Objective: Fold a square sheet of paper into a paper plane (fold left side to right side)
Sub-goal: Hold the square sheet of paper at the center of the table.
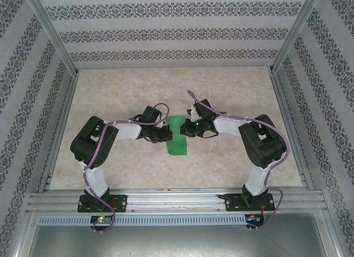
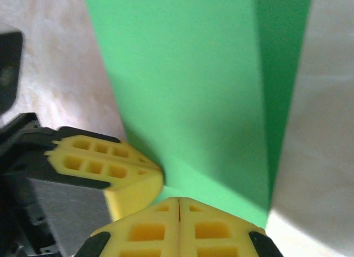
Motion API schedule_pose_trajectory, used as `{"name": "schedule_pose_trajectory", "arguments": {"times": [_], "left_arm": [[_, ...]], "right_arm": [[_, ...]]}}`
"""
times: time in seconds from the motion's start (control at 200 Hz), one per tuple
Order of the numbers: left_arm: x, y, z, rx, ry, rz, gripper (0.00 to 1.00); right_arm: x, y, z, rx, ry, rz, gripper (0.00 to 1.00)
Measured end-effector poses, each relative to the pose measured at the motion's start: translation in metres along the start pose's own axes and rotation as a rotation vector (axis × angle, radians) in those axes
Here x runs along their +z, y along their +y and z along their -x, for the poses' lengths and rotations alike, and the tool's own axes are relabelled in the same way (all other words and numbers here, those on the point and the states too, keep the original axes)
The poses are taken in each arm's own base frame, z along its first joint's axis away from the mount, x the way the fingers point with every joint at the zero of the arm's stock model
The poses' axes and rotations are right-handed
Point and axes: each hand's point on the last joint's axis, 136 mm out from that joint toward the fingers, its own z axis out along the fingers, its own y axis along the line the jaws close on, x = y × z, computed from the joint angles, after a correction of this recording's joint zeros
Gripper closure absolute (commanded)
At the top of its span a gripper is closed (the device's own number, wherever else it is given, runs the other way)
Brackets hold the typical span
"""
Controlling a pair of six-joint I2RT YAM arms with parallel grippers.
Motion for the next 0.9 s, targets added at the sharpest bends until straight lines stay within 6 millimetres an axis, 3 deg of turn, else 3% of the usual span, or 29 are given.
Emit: {"name": "schedule_pose_trajectory", "arguments": {"times": [0.195, 0.505, 0.904], "left_arm": [[0.0, 0.0, 0.0, 0.0, 0.0, -0.001, 0.94], [0.0, 0.0, 0.0, 0.0, 0.0, -0.001, 0.94], [0.0, 0.001, -0.001, 0.0, 0.002, 0.001, 0.94]], "right_arm": [[0.015, 0.016, 0.017, -0.026, -0.014, 0.036, 1.0], [0.038, 0.0, 0.016, 0.003, 0.022, 0.004, 1.0], [0.039, -0.008, 0.017, 0.02, 0.02, -0.037, 1.0]]}}
